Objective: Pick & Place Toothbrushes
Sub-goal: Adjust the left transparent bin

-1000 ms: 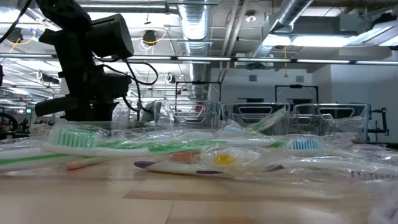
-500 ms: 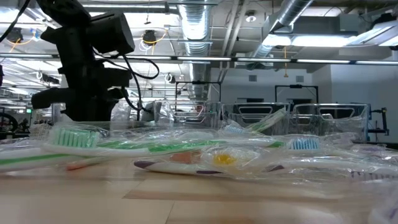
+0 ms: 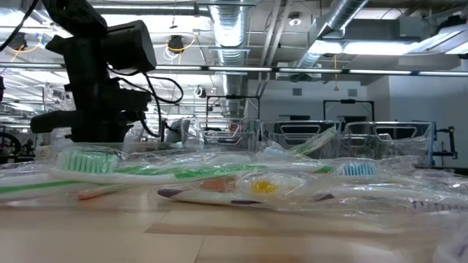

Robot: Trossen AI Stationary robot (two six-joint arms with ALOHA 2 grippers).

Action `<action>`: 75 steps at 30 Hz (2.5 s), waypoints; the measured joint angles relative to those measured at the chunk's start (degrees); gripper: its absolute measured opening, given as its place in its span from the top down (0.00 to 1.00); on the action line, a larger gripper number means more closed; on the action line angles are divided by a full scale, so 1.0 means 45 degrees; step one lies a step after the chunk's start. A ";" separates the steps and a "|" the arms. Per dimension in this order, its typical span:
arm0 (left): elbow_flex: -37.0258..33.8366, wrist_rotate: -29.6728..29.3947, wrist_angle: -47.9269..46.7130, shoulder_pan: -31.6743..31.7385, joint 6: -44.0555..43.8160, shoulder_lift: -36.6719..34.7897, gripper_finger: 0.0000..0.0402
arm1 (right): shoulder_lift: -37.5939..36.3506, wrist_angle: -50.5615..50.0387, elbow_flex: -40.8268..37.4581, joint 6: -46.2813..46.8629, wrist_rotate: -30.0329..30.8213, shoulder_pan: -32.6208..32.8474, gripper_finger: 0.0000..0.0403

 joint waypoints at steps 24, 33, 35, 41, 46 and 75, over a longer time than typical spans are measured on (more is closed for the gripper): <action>0.0039 -0.0211 0.1102 0.0000 0.1748 -0.2005 0.77 | 0.0000 -0.0002 0.0000 -0.0005 0.0000 -0.0075 0.63; 0.0058 -0.0255 0.1619 0.0881 0.2050 -0.1229 0.77 | 0.0000 0.0000 0.0000 0.0030 -0.0150 -0.0239 0.63; 0.0053 -0.0248 0.1643 0.1094 0.2030 -0.0831 0.77 | 0.0000 0.0019 0.0000 0.0036 -0.0429 -0.0248 0.63; 0.0053 -0.0236 0.1900 0.1016 0.1957 -0.0140 0.77 | 0.0000 0.0000 0.0000 0.0029 -0.0636 -0.0248 0.63; 0.0049 0.0192 0.1874 0.0971 0.1325 -0.0101 0.77 | 0.0000 -0.0005 0.0000 0.0024 -0.0636 -0.0248 0.63; 0.0019 0.1179 0.0921 0.0698 -0.0531 -0.0088 0.77 | 0.0000 -0.0010 0.0000 -0.0005 -0.0646 -0.0253 0.63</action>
